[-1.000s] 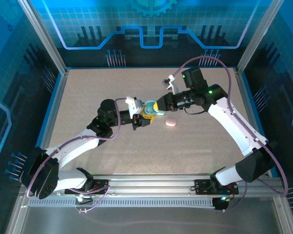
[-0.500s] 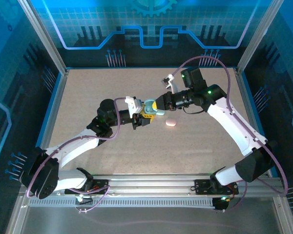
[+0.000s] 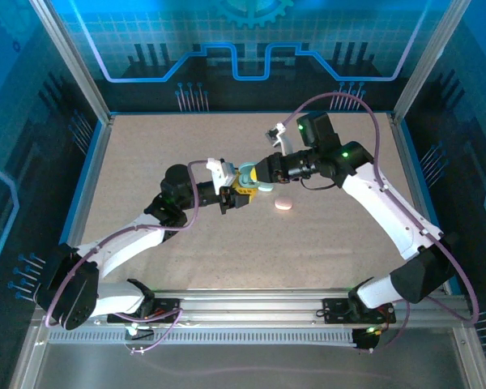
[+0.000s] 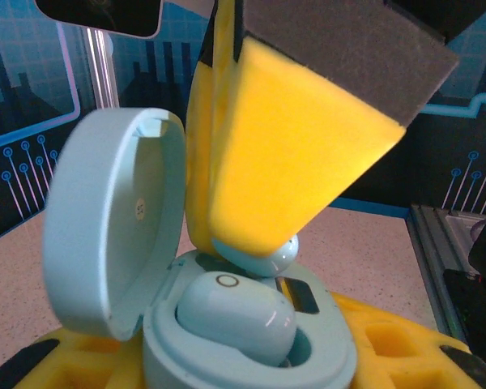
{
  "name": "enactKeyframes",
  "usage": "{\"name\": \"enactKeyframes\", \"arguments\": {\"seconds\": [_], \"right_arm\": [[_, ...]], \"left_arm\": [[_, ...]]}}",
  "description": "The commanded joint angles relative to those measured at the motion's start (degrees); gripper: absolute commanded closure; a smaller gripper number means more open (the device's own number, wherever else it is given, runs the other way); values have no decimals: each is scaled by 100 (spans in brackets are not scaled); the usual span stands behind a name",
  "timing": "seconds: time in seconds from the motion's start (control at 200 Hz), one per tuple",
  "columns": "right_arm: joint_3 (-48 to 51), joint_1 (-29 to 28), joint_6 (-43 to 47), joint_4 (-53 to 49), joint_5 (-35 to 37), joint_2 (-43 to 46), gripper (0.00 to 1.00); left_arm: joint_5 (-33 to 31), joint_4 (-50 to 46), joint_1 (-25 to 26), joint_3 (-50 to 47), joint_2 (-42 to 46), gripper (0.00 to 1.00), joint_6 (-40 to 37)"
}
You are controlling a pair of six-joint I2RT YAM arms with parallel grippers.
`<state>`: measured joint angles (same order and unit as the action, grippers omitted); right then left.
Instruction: Insert wireless bluetooth earbuds into charging case
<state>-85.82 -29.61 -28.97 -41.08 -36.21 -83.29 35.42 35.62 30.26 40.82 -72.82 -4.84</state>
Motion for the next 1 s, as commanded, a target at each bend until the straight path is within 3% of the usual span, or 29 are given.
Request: {"name": "enactKeyframes", "arguments": {"seconds": [0.0,0.996], "right_arm": [[-5,-107,195,-54,504,-31,76],[-304,-184,377,-533,1164,97,64]], "left_arm": [[319,366,87,177,8,66,-6],[202,409,94,132,49,66,-41]]}}
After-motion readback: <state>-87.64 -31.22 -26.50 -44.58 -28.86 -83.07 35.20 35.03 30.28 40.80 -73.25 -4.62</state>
